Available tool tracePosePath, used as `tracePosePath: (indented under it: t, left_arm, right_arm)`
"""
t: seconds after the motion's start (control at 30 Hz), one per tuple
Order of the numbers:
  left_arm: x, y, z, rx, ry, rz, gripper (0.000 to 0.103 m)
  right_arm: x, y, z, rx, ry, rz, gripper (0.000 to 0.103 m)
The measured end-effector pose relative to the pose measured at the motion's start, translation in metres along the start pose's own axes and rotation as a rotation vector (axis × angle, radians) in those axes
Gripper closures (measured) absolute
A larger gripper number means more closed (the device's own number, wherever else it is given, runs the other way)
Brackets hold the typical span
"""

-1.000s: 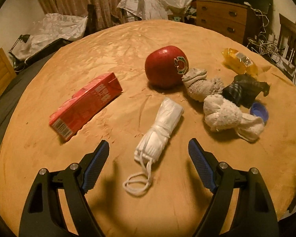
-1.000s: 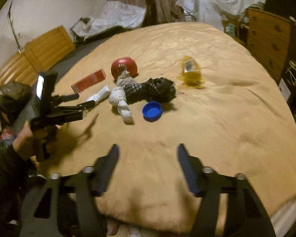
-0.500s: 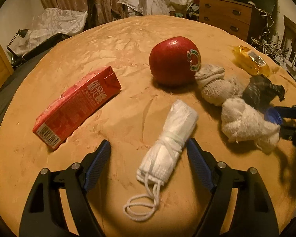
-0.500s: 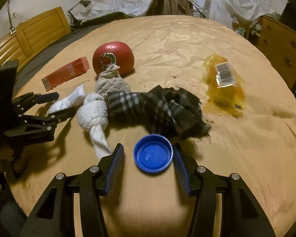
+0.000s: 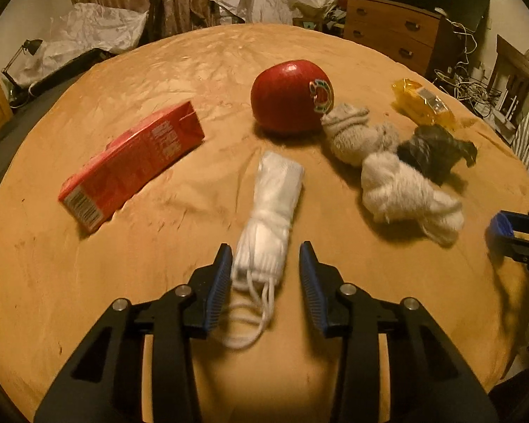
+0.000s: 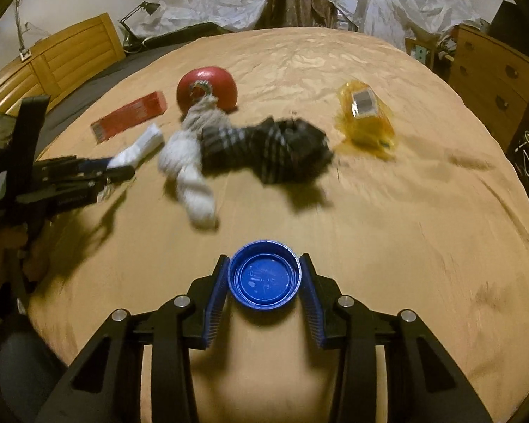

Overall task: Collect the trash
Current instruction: 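Grasp the blue bottle cap with the right tool while the left tool grasps the white mask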

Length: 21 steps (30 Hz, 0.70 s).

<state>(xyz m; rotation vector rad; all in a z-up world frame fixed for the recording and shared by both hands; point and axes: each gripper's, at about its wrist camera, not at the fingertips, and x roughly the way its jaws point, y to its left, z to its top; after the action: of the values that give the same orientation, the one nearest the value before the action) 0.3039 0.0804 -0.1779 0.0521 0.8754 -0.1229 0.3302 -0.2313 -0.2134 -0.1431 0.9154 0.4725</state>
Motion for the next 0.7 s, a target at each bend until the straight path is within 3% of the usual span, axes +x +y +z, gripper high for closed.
tracePosePath:
  t: [0.13,0.3,0.4,0.6,0.7]
  left_arm:
    - [-0.001,-0.002,0.001,0.004,-0.030,0.017,0.038]
    - [0.014,0.000,0.019,-0.017,-0.039,0.039,0.038]
    - [0.022,-0.001,0.021,-0.006,-0.026,0.062,0.044]
    - [0.016,-0.005,0.017,-0.001,-0.037,0.064,0.076]
    - [0.012,-0.005,0.013,-0.009,-0.040,0.065,0.077]
  right_arm:
    - [-0.001,0.001,-0.013,0.004,0.007,-0.006,0.062]
    - [0.001,0.001,-0.012,0.013,0.000,-0.005,0.061]
    - [0.003,0.002,-0.011,0.011,-0.002,-0.010,0.061]
    - [0.004,0.006,-0.014,-0.010,-0.012,-0.037,0.061]
    - [0.002,0.007,-0.015,0.001,-0.028,-0.041,0.062]
